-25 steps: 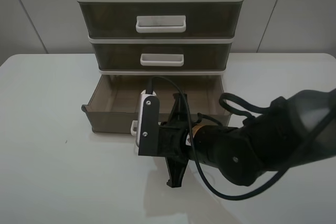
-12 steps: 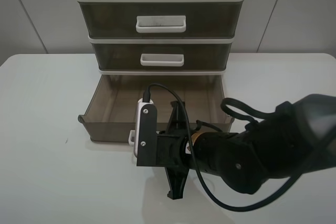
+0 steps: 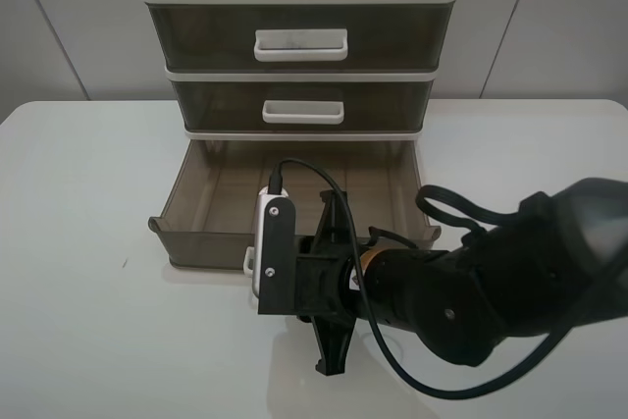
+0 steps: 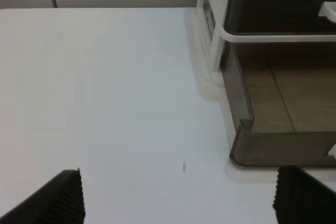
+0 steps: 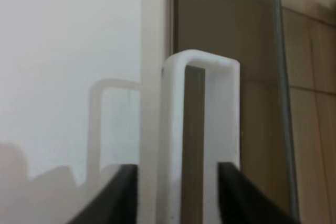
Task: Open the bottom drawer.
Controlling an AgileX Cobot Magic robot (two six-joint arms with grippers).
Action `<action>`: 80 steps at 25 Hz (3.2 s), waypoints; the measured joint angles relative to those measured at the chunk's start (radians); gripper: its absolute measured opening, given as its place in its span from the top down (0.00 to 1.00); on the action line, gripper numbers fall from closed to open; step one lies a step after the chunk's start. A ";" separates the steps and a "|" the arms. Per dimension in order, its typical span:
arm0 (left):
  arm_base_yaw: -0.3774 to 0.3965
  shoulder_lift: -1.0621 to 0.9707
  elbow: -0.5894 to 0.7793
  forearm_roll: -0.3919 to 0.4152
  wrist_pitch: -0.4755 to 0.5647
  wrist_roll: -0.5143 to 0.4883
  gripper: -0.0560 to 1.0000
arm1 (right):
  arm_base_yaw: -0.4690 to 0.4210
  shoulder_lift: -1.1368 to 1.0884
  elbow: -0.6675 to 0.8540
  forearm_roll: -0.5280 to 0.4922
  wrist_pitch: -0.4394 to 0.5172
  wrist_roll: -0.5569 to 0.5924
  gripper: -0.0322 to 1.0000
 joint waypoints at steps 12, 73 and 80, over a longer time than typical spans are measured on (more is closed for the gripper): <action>0.000 0.000 0.000 0.000 0.000 0.000 0.24 | 0.002 -0.206 0.009 0.004 0.144 0.000 0.33; 0.000 0.000 0.000 0.000 0.000 0.000 0.24 | -0.801 -1.832 0.072 -0.650 1.463 1.256 0.23; 0.000 0.000 0.000 0.000 0.000 0.000 0.24 | -1.152 -1.832 0.073 -0.606 1.462 1.194 0.23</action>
